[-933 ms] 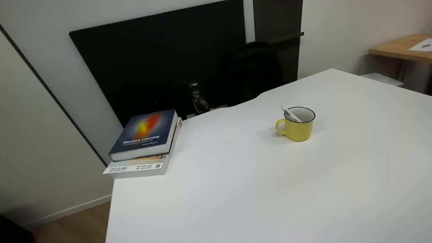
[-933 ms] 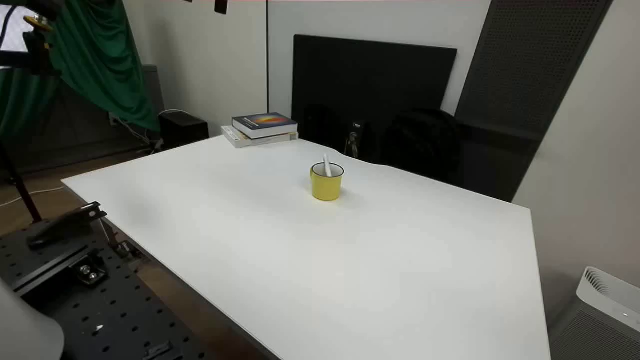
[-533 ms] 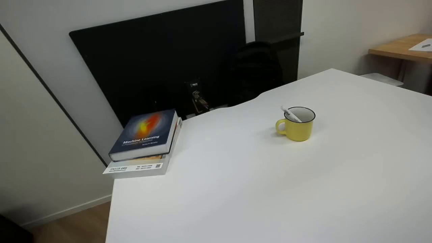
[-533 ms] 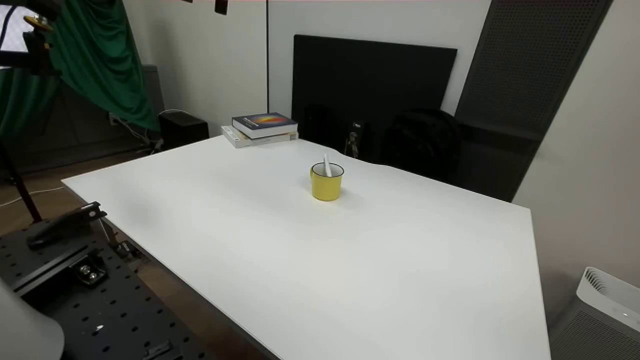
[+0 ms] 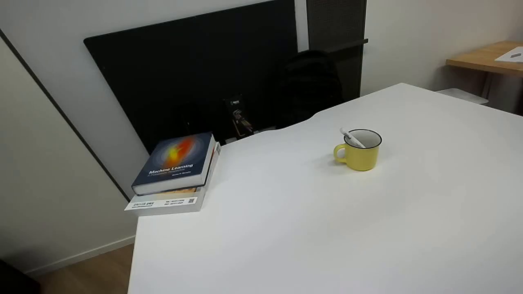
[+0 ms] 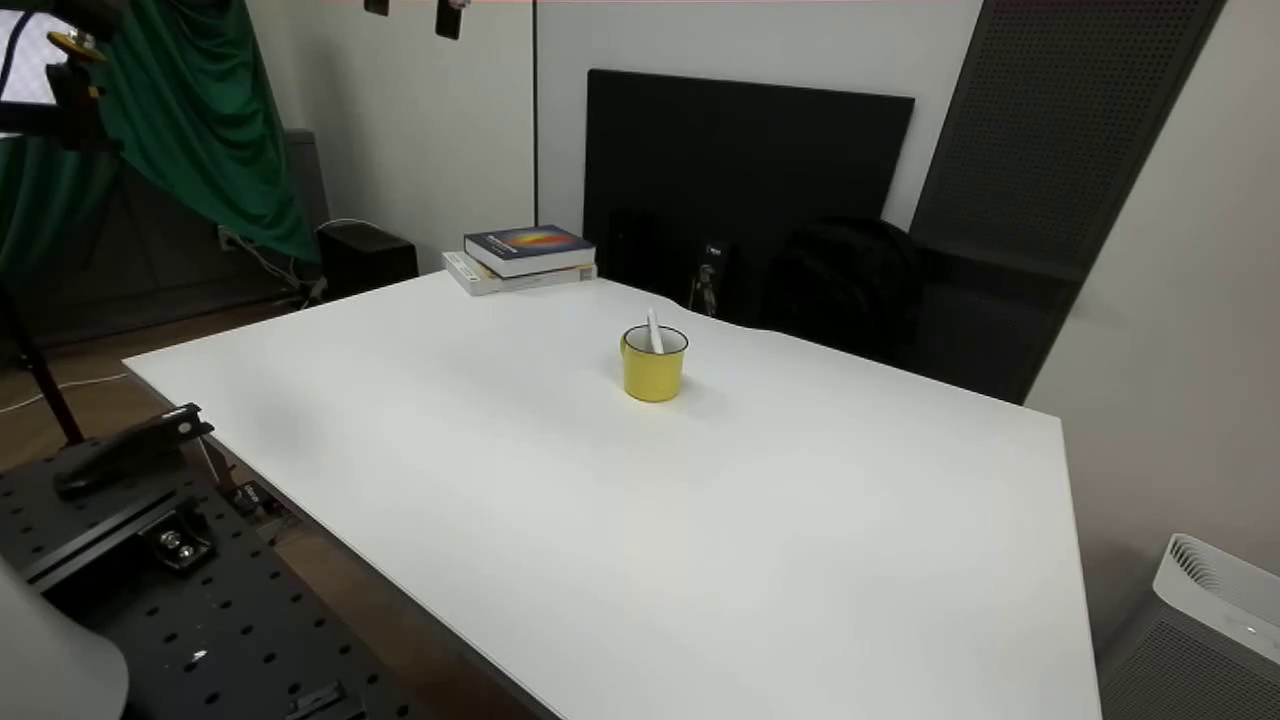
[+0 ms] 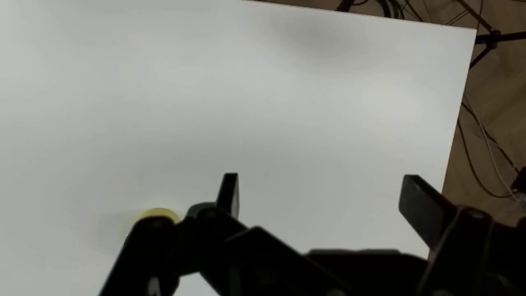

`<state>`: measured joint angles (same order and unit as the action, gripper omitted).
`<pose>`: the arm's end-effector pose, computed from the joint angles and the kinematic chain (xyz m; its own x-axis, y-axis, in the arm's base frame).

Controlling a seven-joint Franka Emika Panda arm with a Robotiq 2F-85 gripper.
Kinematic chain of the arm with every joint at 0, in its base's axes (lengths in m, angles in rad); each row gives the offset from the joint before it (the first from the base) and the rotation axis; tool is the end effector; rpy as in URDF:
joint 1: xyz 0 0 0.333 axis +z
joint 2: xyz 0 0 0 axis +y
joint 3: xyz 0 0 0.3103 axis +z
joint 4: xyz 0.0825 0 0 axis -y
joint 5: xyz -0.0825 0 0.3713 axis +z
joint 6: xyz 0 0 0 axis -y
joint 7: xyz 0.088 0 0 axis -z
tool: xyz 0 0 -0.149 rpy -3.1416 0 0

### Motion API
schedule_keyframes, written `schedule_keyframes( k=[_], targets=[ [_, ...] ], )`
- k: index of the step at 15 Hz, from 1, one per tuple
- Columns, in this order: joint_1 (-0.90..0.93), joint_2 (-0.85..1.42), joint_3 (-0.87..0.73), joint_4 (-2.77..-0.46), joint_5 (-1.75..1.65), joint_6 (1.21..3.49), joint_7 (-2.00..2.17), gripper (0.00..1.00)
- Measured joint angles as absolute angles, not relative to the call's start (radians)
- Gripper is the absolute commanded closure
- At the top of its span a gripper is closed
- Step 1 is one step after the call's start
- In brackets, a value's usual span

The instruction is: Remove the blue marker from the yellow mug

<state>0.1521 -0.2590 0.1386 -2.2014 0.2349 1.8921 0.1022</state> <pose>0.4308 0.1584 0.4437 0.9911 0.1090 -0.0764 0.0943 -0.9800 -0.1752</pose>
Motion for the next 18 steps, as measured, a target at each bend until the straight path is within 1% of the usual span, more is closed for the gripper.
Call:
schedule_keyframes(
  k=[4, 7, 10, 12, 16, 18],
  targets=[
    [0.105, -0.204, 0.099, -2.201, 0.140, 1.873, -0.005, 0.00],
    [0.057, -0.124, 0.049, -2.155, 0.049, 1.846, -0.113, 0.00],
    [0.015, -0.015, 0.011, -2.058, -0.079, 1.848, -0.226, 0.00],
    [-0.003, 0.056, -0.005, -1.988, -0.147, 1.887, -0.299, 0.00],
    [-0.027, 0.168, -0.012, -1.859, -0.175, 1.987, -0.428, 0.00],
    [-0.032, 0.215, -0.011, -1.795, -0.171, 2.003, -0.491, 0.00]
  ],
)
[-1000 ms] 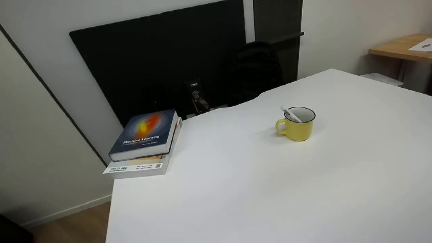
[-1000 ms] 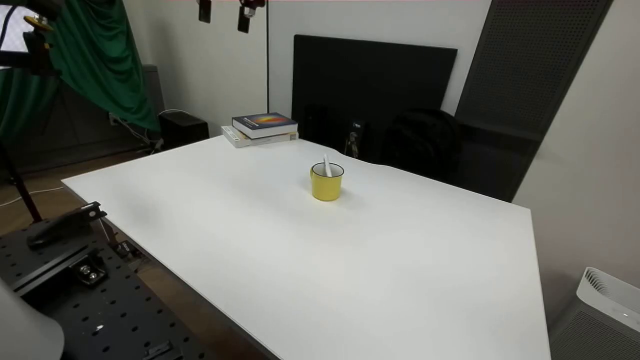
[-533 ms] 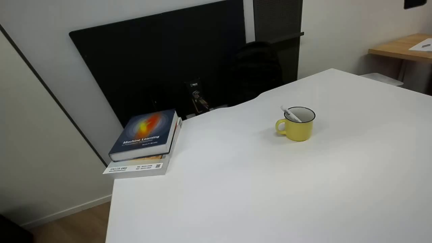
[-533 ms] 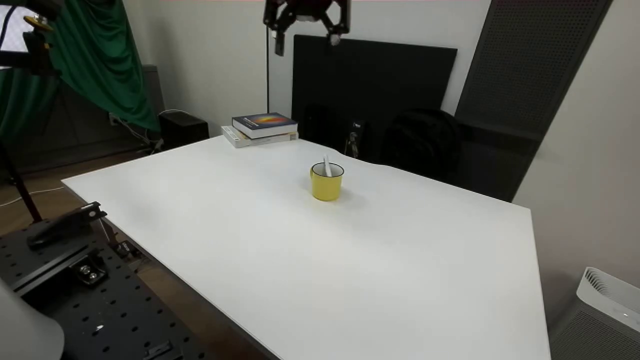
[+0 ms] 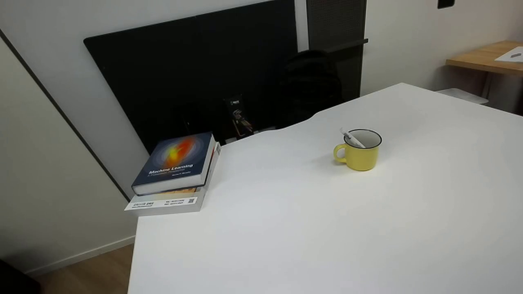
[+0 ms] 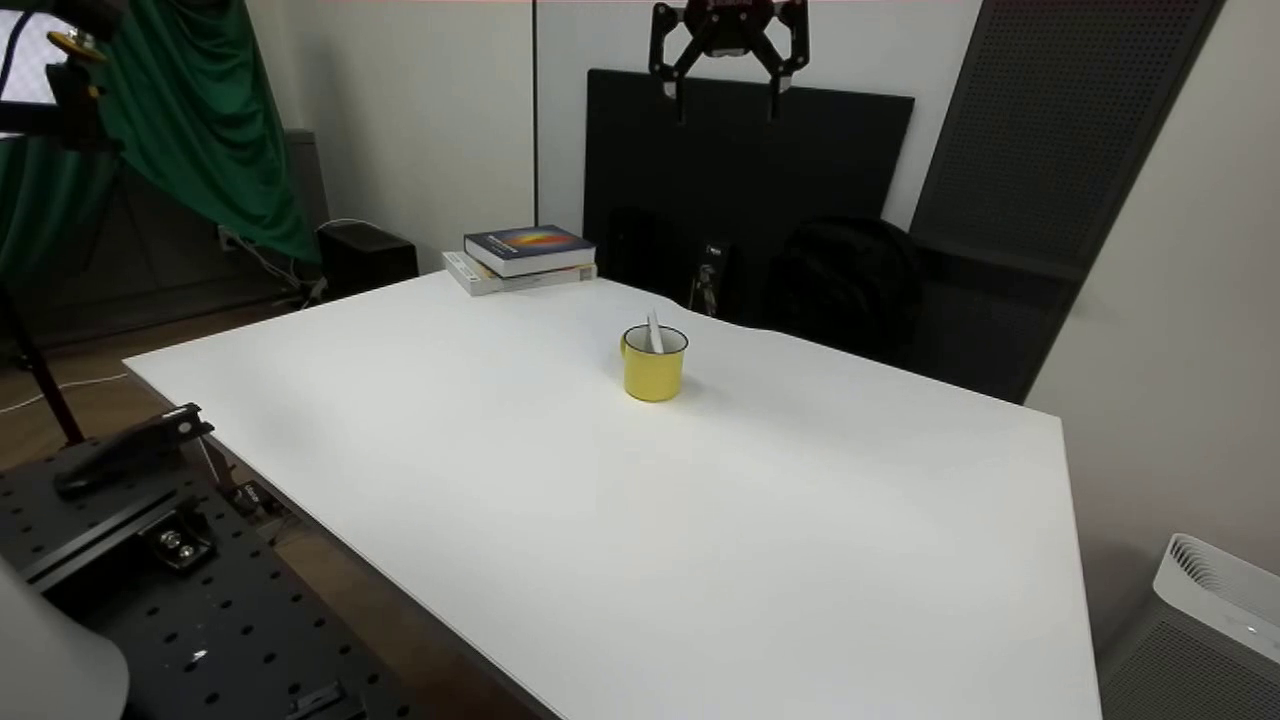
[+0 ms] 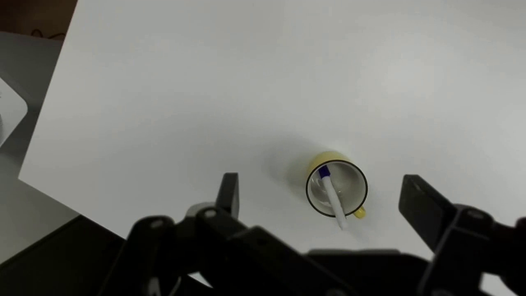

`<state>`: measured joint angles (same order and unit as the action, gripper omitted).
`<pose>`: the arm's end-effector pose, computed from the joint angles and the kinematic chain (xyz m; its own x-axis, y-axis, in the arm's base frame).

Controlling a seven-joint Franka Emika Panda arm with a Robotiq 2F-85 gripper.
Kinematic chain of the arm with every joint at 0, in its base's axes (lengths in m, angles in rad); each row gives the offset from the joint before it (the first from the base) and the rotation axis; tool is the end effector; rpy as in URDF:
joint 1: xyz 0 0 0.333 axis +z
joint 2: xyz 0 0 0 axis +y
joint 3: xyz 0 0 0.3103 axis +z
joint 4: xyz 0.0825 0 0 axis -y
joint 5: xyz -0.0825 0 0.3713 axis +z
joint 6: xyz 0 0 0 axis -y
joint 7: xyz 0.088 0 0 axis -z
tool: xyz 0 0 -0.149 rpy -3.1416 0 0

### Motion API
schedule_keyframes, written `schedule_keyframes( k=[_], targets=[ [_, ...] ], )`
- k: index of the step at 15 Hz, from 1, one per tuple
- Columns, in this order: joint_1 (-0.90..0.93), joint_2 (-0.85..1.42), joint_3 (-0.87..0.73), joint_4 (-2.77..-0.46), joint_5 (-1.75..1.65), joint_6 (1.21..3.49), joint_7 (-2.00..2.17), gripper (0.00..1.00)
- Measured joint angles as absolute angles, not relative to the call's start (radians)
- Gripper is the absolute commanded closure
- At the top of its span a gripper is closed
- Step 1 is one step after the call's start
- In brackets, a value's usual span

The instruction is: Remove the blue marker from the yellow mug

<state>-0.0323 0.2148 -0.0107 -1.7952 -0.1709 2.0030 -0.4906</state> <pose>0.6042 -0.0425 0.3871 0.8674 0.4903 -0.0848 0.4975 -0.8574 0.1318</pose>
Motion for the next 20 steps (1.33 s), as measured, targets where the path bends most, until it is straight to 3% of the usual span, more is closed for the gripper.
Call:
schedule_keyframes(
  k=[10, 20],
  targets=[
    [-0.040, 0.520, 0.008, -1.462, -0.108, 1.891, -0.619, 0.00],
    [-0.039, 0.545, 0.015, -1.432, -0.117, 1.872, -0.622, 0.00]
  ],
)
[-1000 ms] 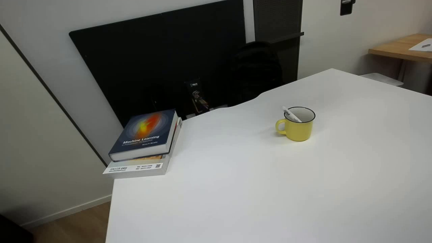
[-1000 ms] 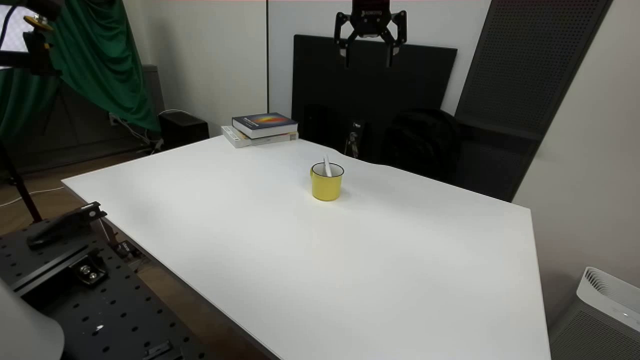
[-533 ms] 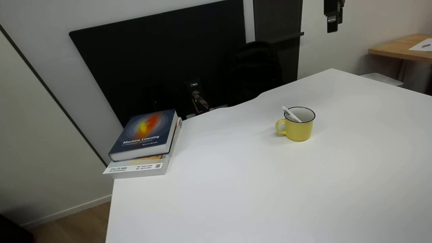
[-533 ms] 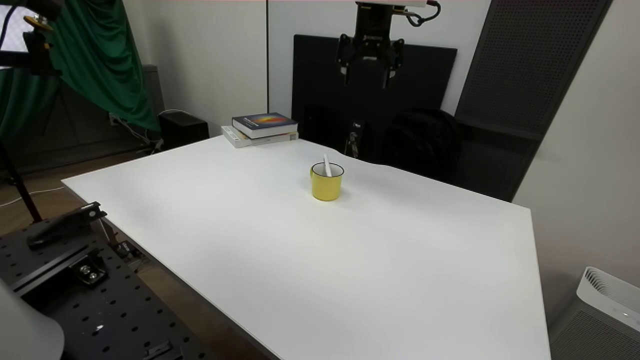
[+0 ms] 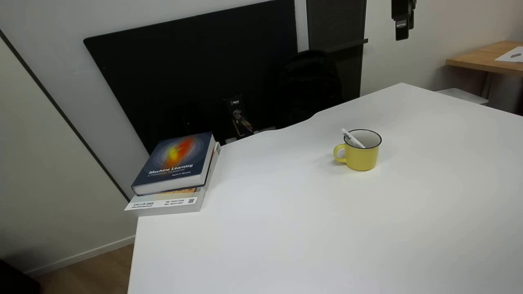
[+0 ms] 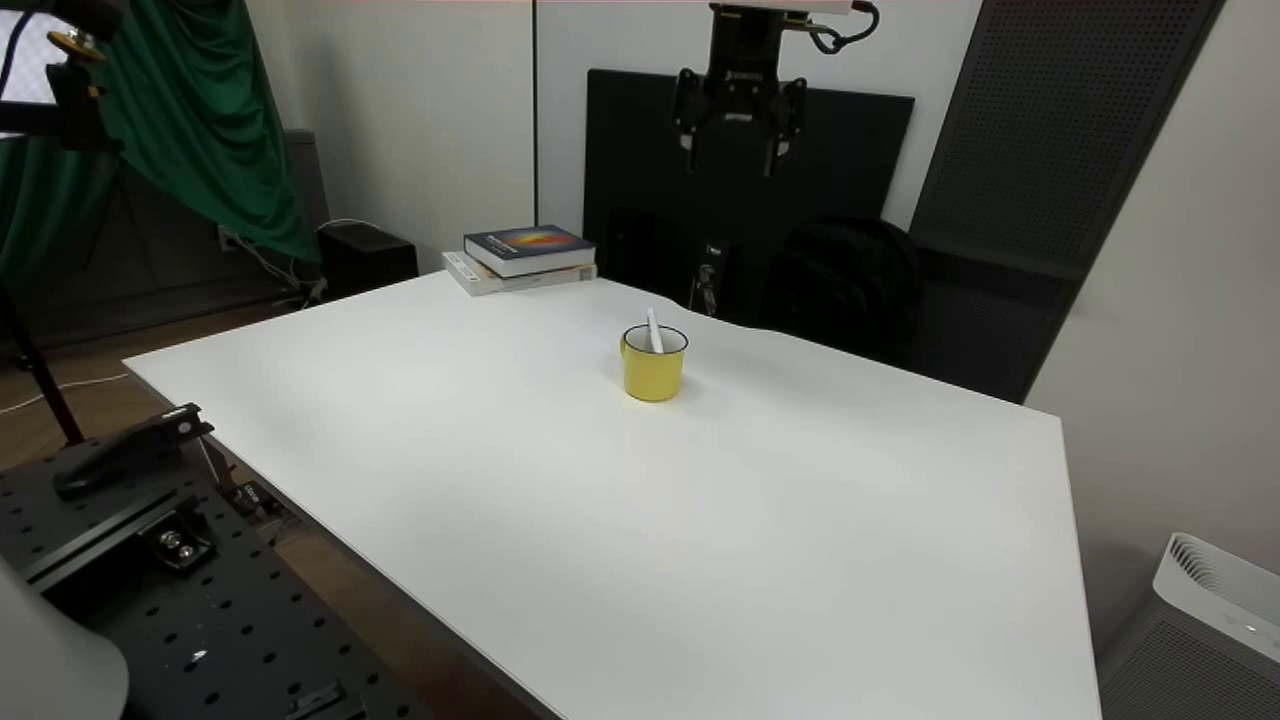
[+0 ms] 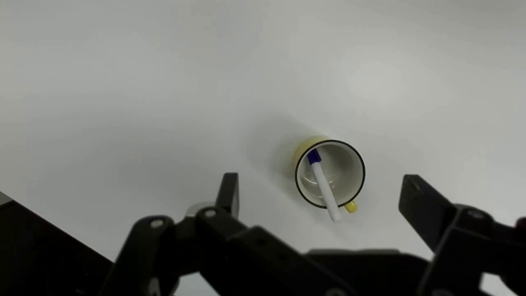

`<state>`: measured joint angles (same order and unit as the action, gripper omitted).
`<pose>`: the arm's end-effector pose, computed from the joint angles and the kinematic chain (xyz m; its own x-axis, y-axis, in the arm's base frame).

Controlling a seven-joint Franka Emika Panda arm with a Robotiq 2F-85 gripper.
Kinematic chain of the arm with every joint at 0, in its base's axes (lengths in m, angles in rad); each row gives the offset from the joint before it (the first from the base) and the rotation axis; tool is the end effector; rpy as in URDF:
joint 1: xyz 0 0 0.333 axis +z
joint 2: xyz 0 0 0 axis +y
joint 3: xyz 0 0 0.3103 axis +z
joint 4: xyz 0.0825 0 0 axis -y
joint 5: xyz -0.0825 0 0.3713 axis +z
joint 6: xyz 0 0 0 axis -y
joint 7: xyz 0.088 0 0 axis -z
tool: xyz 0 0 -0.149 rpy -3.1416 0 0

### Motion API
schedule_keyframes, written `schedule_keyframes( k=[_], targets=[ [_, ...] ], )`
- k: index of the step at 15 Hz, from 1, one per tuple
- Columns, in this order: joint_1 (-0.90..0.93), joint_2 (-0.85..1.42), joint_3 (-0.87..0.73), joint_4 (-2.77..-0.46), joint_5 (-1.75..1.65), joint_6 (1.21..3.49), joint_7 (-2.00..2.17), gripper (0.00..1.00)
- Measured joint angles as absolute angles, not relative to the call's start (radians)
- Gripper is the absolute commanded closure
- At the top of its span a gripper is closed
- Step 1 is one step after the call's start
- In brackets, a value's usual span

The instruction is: Remove the blue marker from the yellow mug

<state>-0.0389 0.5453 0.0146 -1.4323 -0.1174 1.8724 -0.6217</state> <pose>0.6767 -0.0314 0.3276 0.7965 0.5870 -0.1449 0.5954 -0.8032 0.0193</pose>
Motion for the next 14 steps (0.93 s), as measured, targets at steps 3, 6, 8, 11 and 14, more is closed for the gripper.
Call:
schedule_keyframes(
  k=[3, 6, 8, 11, 14],
  targets=[
    [0.000, 0.596, 0.029, -1.434, -0.198, 1.877, -0.621, 0.00],
    [0.067, 0.668, 0.039, -1.432, -0.279, 1.885, -0.614, 0.00],
    [0.108, 0.709, 0.043, -1.430, -0.334, 1.887, -0.611, 0.00],
    [0.157, 0.753, 0.044, -1.425, -0.413, 1.890, -0.611, 0.00],
    [0.180, 0.784, 0.044, -1.423, -0.457, 1.931, -0.611, 0.00]
  ],
)
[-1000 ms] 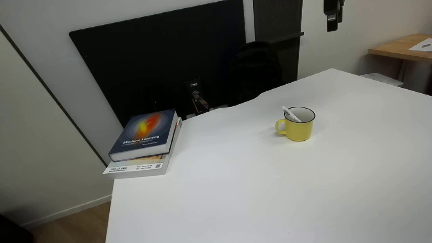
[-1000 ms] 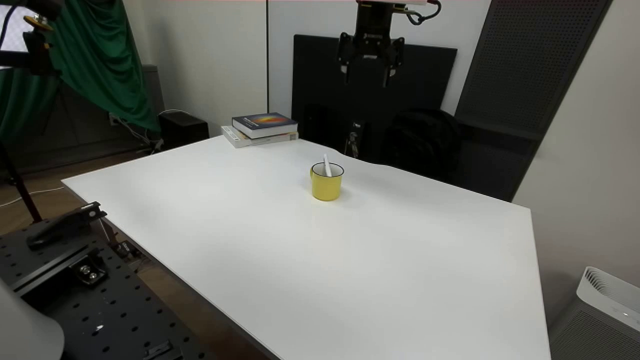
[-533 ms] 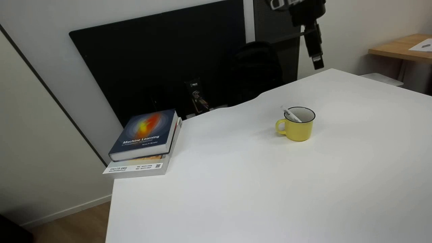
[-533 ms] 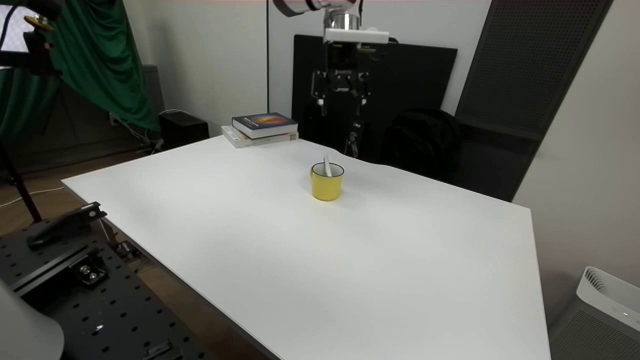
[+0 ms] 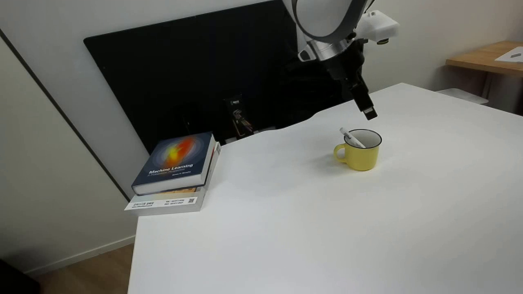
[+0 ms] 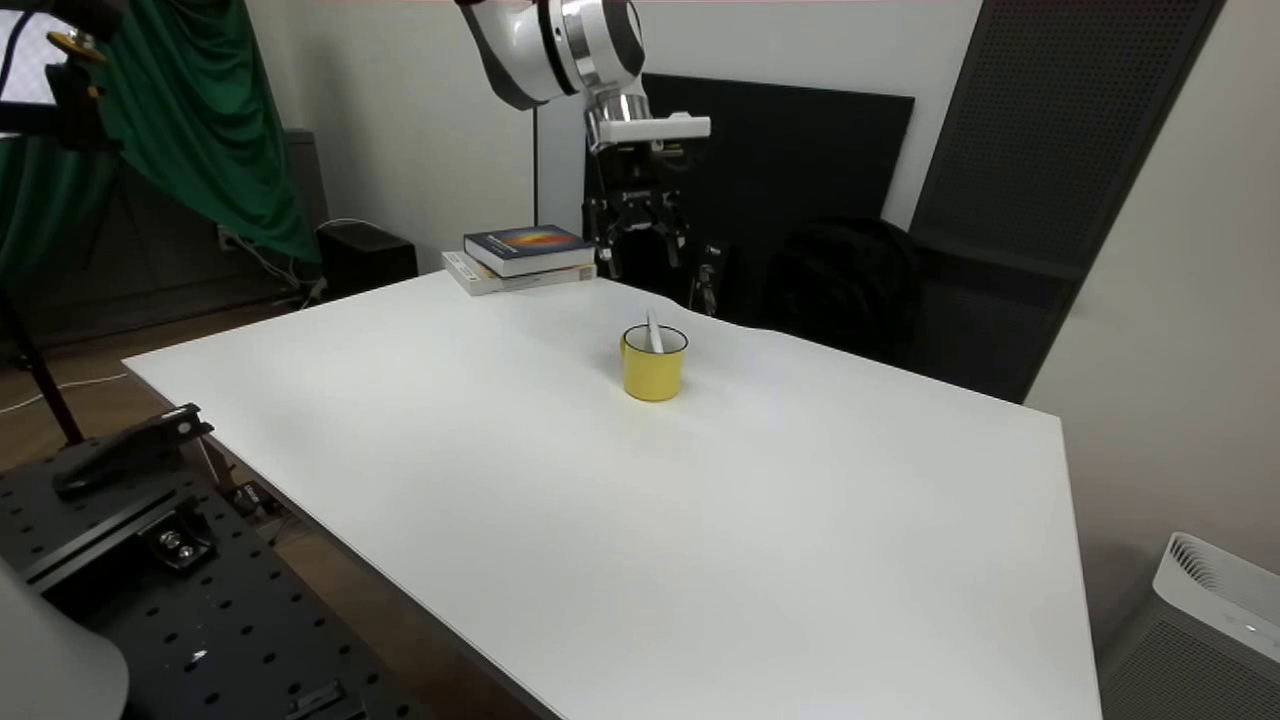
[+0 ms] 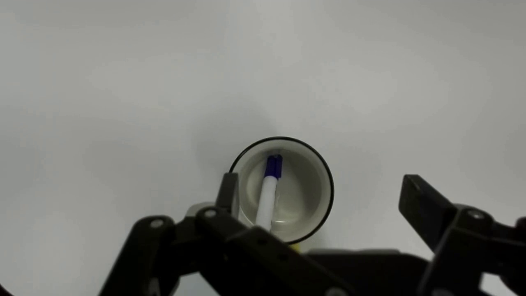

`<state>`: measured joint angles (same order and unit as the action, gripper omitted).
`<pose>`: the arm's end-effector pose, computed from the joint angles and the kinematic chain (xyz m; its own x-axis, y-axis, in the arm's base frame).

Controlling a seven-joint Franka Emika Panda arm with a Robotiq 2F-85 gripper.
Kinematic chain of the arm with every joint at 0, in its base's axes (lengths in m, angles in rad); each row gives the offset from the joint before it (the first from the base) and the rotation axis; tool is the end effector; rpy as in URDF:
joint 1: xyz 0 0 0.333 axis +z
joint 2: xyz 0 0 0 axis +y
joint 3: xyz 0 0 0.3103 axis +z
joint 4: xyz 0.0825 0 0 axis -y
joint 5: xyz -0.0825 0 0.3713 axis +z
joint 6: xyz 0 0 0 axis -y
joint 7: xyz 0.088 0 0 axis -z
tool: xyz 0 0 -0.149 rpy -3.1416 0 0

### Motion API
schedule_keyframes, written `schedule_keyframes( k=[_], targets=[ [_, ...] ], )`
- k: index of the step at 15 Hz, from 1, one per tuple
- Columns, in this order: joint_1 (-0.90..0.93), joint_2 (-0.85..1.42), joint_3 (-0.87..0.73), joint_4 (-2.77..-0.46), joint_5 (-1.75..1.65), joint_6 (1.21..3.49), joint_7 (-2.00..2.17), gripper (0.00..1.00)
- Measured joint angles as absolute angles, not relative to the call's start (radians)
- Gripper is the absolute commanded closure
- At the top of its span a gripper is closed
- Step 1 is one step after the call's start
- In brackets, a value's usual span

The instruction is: Remove the blue marker from the yellow mug

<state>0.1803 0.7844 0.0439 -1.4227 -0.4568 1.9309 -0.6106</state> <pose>0.6700 0.0997 0.1806 0.4692 0.7712 -0.4302 0.8735 -0.4769 0.0979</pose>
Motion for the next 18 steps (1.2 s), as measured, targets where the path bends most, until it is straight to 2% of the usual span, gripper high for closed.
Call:
schedule_keyframes(
  k=[9, 18],
  targets=[
    [0.175, 0.872, 0.030, -1.367, -0.471, 2.024, -0.601, 0.00],
    [0.175, 0.982, 0.029, -1.246, -0.468, 2.022, -0.589, 0.00]
  ],
)
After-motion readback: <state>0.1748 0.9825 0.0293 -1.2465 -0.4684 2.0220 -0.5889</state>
